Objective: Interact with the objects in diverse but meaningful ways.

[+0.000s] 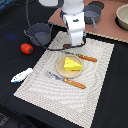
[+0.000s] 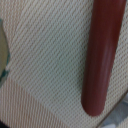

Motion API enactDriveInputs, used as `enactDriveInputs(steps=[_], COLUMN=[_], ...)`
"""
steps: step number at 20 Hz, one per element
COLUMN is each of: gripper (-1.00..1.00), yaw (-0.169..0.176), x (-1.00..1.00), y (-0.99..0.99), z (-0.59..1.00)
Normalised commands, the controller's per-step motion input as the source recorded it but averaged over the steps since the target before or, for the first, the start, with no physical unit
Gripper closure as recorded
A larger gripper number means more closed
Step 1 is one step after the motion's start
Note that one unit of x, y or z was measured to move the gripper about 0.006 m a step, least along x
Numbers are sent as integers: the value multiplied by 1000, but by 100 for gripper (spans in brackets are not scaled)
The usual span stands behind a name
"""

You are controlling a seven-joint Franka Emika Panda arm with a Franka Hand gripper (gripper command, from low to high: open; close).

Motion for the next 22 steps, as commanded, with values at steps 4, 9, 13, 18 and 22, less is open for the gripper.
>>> enactDriveInputs(steps=[4,9,13,18,22], gripper=[100,100,100,100,100], yaw=[0,0,0,0,0], x=[399,347,372,385,401], y=[139,124,148,181,221], z=[0,-21,-6,-37,-76])
